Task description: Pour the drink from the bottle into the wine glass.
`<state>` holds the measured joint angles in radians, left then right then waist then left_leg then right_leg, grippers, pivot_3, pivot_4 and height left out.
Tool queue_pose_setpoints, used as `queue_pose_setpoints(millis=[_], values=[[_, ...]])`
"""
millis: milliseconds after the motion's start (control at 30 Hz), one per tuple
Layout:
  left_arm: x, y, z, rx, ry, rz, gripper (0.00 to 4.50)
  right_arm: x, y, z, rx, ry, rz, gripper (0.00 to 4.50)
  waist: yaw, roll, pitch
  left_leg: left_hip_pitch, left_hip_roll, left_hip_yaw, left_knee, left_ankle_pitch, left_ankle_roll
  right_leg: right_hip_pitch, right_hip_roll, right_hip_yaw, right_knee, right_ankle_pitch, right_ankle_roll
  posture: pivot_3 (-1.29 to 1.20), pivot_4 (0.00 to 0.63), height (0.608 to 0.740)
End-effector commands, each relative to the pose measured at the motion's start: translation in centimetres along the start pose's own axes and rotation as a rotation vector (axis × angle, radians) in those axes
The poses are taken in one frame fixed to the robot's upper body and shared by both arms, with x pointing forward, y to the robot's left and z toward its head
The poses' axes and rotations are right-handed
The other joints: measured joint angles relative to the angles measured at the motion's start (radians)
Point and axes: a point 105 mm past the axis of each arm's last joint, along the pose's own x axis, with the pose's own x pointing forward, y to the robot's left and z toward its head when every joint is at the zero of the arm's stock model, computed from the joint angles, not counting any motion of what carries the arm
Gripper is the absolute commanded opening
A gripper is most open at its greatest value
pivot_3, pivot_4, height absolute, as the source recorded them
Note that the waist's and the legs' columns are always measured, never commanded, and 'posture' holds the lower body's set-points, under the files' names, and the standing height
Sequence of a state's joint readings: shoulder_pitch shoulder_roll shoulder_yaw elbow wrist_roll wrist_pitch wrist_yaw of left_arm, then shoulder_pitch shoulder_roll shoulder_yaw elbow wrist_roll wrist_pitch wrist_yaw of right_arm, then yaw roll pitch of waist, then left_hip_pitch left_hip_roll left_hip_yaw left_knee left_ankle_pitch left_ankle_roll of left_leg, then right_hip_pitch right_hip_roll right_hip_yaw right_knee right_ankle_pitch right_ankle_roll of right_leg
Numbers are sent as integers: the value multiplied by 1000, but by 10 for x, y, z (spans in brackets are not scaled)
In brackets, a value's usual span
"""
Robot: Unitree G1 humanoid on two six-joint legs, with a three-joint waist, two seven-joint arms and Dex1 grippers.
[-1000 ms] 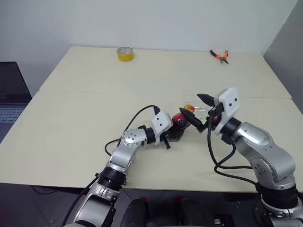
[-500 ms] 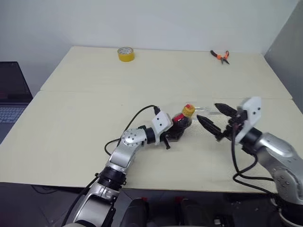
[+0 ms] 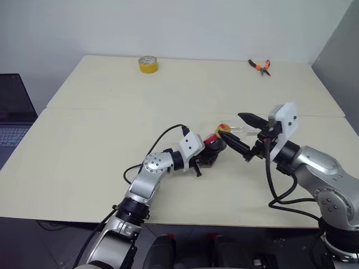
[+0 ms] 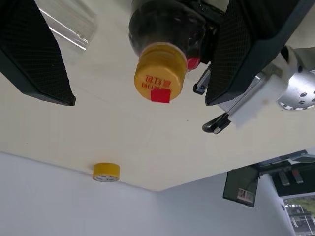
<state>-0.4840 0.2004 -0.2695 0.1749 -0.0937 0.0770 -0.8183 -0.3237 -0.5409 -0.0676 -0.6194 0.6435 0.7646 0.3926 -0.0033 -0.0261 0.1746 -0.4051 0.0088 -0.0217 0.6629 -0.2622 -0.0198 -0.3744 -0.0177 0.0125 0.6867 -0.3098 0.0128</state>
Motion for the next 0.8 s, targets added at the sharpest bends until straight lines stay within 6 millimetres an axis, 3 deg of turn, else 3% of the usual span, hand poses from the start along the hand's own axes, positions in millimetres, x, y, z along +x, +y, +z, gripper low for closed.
queue_pose_setpoints(millis=[33,400,800], values=[[3,2,17,47,-60,-2,609,2,-2,9,-50,-38,-17,4500,0,0,0,0,0,0,0,0,0,0,0,0,0,0,0,0,150,740],[3,2,17,45,-61,0,594,-14,-23,-3,-36,-3,-112,4500,1,0,0,0,0,0,0,0,0,0,0,0,0,0,0,0,150,740],[3,2,17,44,-62,-2,592,-33,-21,-9,-22,58,-72,4500,1,0,0,0,0,0,0,0,0,0,0,0,0,0,0,0,150,740]])
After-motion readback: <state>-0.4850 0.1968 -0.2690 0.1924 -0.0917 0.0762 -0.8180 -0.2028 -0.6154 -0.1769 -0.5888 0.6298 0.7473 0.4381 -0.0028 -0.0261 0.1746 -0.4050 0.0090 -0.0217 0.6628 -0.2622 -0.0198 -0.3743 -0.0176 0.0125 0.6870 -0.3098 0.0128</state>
